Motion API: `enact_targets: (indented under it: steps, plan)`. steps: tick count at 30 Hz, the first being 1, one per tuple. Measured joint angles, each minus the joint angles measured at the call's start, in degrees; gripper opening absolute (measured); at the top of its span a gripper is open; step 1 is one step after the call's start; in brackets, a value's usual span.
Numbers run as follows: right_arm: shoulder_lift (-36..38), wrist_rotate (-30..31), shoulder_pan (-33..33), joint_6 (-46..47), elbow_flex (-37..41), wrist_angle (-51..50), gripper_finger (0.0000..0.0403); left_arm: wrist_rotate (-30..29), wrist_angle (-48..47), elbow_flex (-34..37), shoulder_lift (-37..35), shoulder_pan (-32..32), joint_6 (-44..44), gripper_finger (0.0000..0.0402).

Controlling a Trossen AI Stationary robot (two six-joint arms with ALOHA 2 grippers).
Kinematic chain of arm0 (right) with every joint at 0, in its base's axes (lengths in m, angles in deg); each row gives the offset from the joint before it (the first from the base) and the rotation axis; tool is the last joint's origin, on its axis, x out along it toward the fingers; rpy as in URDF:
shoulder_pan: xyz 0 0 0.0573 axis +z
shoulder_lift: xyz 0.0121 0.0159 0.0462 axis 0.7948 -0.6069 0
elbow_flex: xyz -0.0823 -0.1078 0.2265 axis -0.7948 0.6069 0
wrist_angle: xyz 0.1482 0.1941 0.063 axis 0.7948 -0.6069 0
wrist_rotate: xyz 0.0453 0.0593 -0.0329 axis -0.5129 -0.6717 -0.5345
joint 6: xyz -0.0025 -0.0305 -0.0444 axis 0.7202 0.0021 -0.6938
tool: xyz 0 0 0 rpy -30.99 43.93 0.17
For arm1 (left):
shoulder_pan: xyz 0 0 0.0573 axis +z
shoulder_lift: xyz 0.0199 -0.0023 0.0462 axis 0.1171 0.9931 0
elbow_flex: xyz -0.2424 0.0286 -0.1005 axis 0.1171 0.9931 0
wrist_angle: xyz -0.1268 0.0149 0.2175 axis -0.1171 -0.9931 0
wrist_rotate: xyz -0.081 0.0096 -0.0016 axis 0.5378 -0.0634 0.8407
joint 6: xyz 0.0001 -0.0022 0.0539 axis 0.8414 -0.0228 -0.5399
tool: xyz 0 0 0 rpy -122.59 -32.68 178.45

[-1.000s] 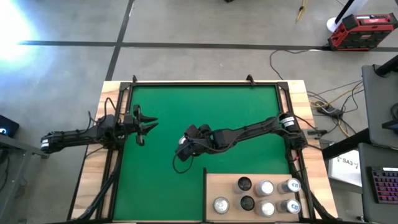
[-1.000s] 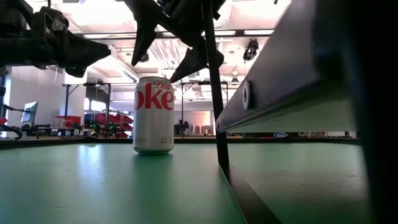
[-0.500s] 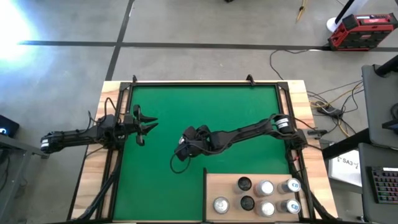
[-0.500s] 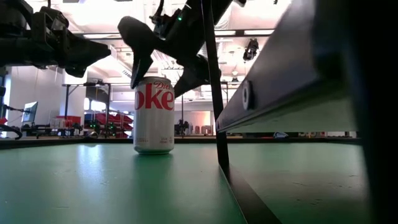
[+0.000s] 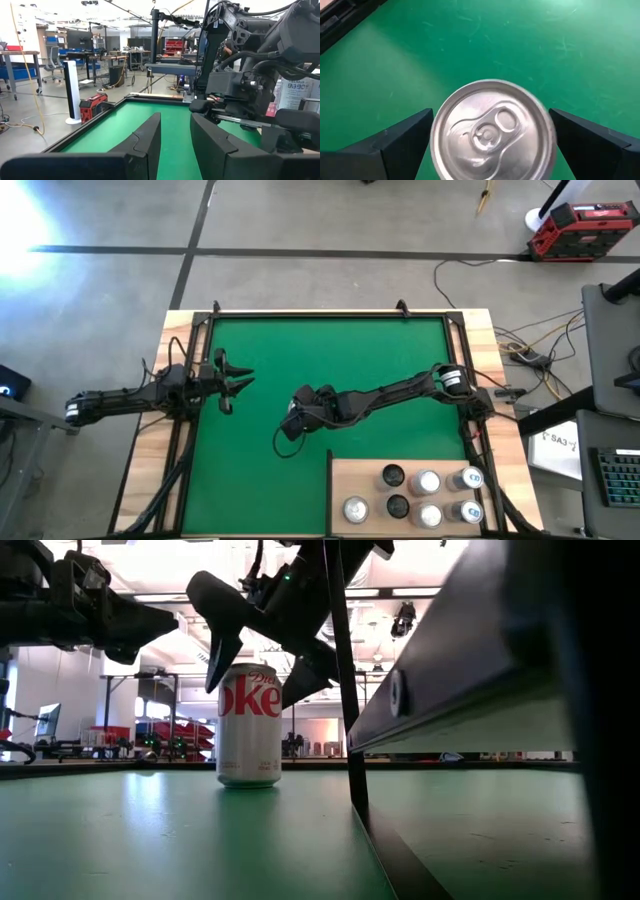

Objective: Place canned beverage on shelf
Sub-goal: Put the red silver soda can on the shelf aligned with the other red silver soda can

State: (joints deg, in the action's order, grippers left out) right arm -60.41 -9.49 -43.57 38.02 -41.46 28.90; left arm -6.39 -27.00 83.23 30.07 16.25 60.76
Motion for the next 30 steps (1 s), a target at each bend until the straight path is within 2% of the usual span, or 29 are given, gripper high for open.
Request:
enact_targets:
  steps: [3,11,19,21,24,30]
  plan:
    - [0.0,-1.8,0.0,0.9,0.0,0.0,0.0384,0.0,0.0,0.0,0.0,0.0,0.0,0.0088]
    - [0.0,-1.8,0.0,2.4,0.0,-0.3,0.0379,0.0,0.0,0.0,0.0,0.0,0.0,0.0088]
    - [0.0,-1.4,0.0,4.6,0.0,-0.3,0.0293,0.0,0.0,0.0,0.0,0.0,0.0,0.0088]
    - [0.0,-1.4,0.0,5.7,-0.4,-0.6,0.0291,0.0,0.0,0.0,0.0,0.0,0.0,0.0088]
    - [0.0,-2.2,0.0,7.9,-2.1,-3.8,0.0291,0.0,0.0,0.0,0.0,0.0,0.0,0.0088]
    - [0.0,-1.4,0.0,8.1,-9.6,-16.3,0.0291,0.0,0.0,0.0,0.0,0.0,0.0,0.0088]
